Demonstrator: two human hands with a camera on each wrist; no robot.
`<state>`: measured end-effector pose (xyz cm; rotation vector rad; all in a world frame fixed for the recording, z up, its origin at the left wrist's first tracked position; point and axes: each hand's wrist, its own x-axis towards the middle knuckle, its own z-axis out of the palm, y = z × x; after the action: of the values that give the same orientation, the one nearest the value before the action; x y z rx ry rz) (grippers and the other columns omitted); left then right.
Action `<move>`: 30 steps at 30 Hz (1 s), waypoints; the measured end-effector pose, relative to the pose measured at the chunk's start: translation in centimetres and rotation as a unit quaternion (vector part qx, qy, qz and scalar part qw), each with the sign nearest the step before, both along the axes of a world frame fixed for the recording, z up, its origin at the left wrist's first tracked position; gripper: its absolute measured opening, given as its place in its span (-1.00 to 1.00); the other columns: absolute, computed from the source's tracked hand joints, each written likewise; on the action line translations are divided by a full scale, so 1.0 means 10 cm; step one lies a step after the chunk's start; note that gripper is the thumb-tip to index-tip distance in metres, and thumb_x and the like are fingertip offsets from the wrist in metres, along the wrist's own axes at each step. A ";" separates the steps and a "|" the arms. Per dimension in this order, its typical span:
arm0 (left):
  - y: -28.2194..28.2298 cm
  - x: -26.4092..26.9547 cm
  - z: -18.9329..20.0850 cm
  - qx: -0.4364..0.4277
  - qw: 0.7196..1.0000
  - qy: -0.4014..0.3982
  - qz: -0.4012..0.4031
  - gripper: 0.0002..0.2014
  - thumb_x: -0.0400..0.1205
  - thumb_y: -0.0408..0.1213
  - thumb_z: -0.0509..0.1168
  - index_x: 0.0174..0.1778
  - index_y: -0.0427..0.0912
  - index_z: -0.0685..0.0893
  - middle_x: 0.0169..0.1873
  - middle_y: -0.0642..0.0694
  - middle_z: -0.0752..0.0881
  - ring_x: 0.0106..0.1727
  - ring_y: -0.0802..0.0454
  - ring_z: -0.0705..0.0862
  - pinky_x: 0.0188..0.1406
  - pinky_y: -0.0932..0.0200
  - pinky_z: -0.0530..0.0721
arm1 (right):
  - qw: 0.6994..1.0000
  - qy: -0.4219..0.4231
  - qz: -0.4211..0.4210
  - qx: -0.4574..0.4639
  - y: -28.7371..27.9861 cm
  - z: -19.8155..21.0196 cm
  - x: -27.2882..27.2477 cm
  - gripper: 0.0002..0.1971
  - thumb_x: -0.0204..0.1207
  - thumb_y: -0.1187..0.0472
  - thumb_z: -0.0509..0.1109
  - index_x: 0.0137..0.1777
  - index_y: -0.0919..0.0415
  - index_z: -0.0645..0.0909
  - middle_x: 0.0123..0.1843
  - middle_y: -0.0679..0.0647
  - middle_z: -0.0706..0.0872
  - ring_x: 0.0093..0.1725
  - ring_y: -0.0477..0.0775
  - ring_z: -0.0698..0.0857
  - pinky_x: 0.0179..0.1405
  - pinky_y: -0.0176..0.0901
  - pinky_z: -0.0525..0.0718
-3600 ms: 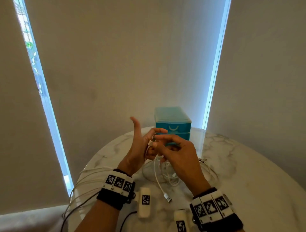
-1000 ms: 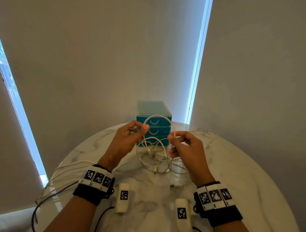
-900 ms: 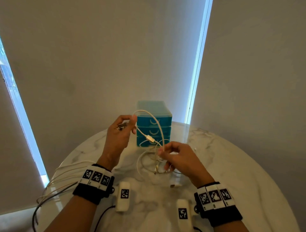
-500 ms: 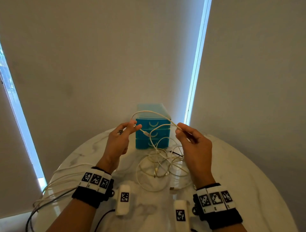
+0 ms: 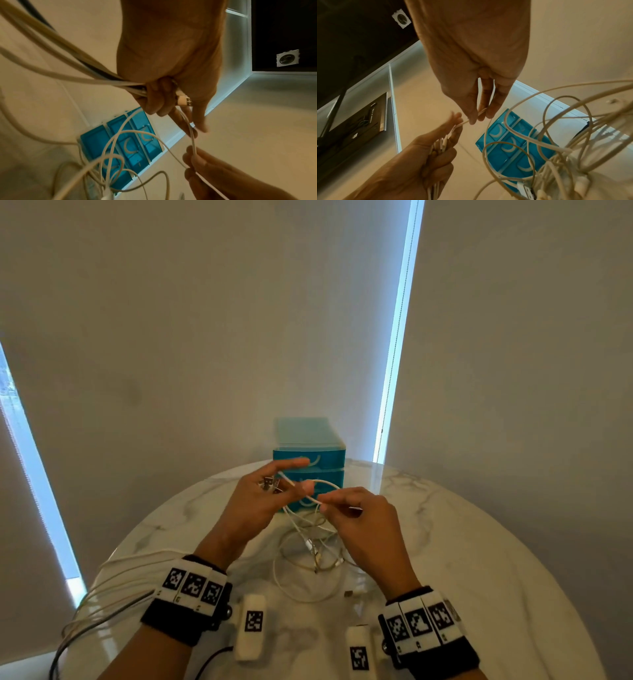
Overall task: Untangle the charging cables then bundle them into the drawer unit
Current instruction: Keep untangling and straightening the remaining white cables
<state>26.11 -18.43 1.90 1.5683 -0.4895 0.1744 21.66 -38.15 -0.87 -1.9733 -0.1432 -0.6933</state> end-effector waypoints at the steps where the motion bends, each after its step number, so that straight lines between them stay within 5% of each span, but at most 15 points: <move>1: -0.01 -0.01 0.00 -0.005 1.000 -0.017 0.016 -0.68 0.65 -0.15 0.59 0.32 0.00 0.86 -0.01 -0.17 0.92 -0.52 0.31 0.61 -0.53 0.50 0.49 | 1.000 0.007 0.007 -0.008 0.01 0.00 -0.01 -0.83 0.61 0.14 0.66 0.15 -0.09 0.92 0.08 -0.25 0.86 0.06 -0.35 0.79 0.02 -0.57 0.68; 3: 0.02 -0.01 0.01 -0.039 0.998 -0.039 0.023 -0.72 0.64 -0.18 0.57 0.27 -0.09 0.86 -0.04 -0.22 0.92 -0.48 0.34 0.65 -0.53 0.48 0.50 | 0.998 0.041 0.020 -0.039 0.03 -0.02 -0.02 -0.81 0.59 0.11 0.66 0.15 -0.16 0.87 0.07 -0.27 0.83 0.02 -0.22 0.77 -0.05 -0.47 0.70; 6: 0.11 0.03 0.05 -0.127 0.991 -0.042 0.007 -0.69 0.61 -0.13 0.54 0.28 -0.03 0.82 -0.05 -0.21 0.92 -0.55 0.21 0.40 -0.59 0.32 0.27 | 0.994 0.077 0.026 -0.071 0.03 -0.06 -0.01 -0.88 0.63 0.03 0.62 0.13 -0.19 0.84 0.12 -0.28 0.78 -0.04 -0.13 0.75 -0.09 -0.37 0.65; 8: 0.17 0.08 0.05 -0.189 0.981 -0.040 0.015 -0.76 0.65 -0.12 0.50 0.23 0.01 0.80 -0.03 -0.18 0.91 -0.54 0.12 0.26 -0.56 0.16 0.17 | 0.998 0.046 -0.008 -0.038 0.00 -0.02 -0.01 -0.93 0.68 -0.01 0.58 0.12 -0.17 0.81 0.20 -0.28 0.72 -0.06 -0.16 0.75 -0.09 -0.30 0.70; 11: 0.19 0.12 0.05 -0.219 0.974 -0.033 0.055 -0.80 0.69 -0.09 0.49 0.21 0.01 0.79 0.03 -0.19 0.91 -0.52 0.10 0.24 -0.60 0.21 0.21 | 0.990 -0.064 -0.124 0.004 -0.08 0.11 -0.04 -0.93 0.71 -0.05 0.54 0.14 -0.25 0.76 0.25 -0.19 0.60 -0.05 -0.19 0.74 -0.10 -0.36 0.76; 14: 0.15 0.17 0.01 -0.164 0.985 -0.002 0.049 -0.76 0.71 -0.07 0.50 0.26 -0.03 0.83 0.00 -0.14 0.91 -0.52 0.12 0.24 -0.62 0.24 0.21 | 0.985 -0.114 -0.114 0.056 -0.09 0.18 -0.09 -0.86 0.79 0.03 0.45 0.13 -0.33 0.64 0.12 -0.26 0.70 0.01 -0.26 0.75 -0.13 -0.49 0.72; 16: 0.12 0.21 -0.05 -0.088 0.995 0.043 0.011 -0.76 0.74 -0.15 0.51 0.32 -0.01 0.86 -0.10 -0.11 0.88 -0.54 0.12 0.25 -0.63 0.26 0.18 | 0.986 -0.113 -0.065 0.105 -0.06 0.19 -0.11 -0.88 0.81 0.09 0.41 0.20 -0.21 0.66 0.14 -0.24 0.78 0.07 -0.20 0.81 -0.06 -0.34 0.82; 21: -0.02 0.15 -0.11 0.123 0.991 0.047 -0.005 -0.68 0.72 -0.14 0.55 0.34 0.32 0.78 -0.38 0.07 0.77 -0.61 0.25 0.48 -0.66 0.38 0.38 | 0.987 -0.141 0.058 0.057 0.14 0.24 -0.23 -0.88 0.78 0.27 0.46 0.22 0.06 0.74 0.24 -0.14 0.84 0.28 -0.11 0.81 0.05 -0.32 0.81; 24: -0.12 0.11 -0.13 0.134 0.991 0.018 0.011 -0.78 0.74 -0.33 0.51 0.17 0.11 0.83 -0.49 0.21 0.77 -0.59 0.30 0.60 -0.62 0.43 0.50 | 0.977 -0.176 0.120 0.013 0.28 0.25 -0.31 -0.85 0.75 0.38 0.48 0.17 0.13 0.78 0.18 -0.13 0.86 0.29 -0.01 0.82 0.14 -0.18 0.82; 27: -0.13 0.11 -0.14 0.143 0.989 0.019 0.034 -0.87 0.77 -0.36 0.44 -0.02 -0.10 0.88 -0.40 0.01 0.80 -0.48 0.27 0.64 -0.56 0.41 0.55 | 0.971 -0.182 0.154 -0.005 0.32 0.25 -0.32 -0.82 0.71 0.46 0.47 0.10 0.18 0.81 0.12 -0.10 0.86 0.22 -0.01 0.82 0.15 -0.18 0.78; 30: -0.09 0.14 -0.14 0.158 0.987 -0.022 0.032 -0.86 0.81 -0.23 0.42 0.09 0.06 0.90 -0.13 0.00 0.91 -0.16 0.08 0.85 -0.25 0.24 0.80 | 0.969 -0.175 0.173 -0.012 0.33 0.23 -0.34 -0.79 0.69 0.45 0.49 0.08 0.12 0.82 0.11 -0.13 0.86 0.21 0.01 0.81 0.13 -0.16 0.80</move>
<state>27.47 -19.38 0.46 1.8949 -0.5197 0.1876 18.28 -34.90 1.47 -1.7703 -0.6953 -0.8026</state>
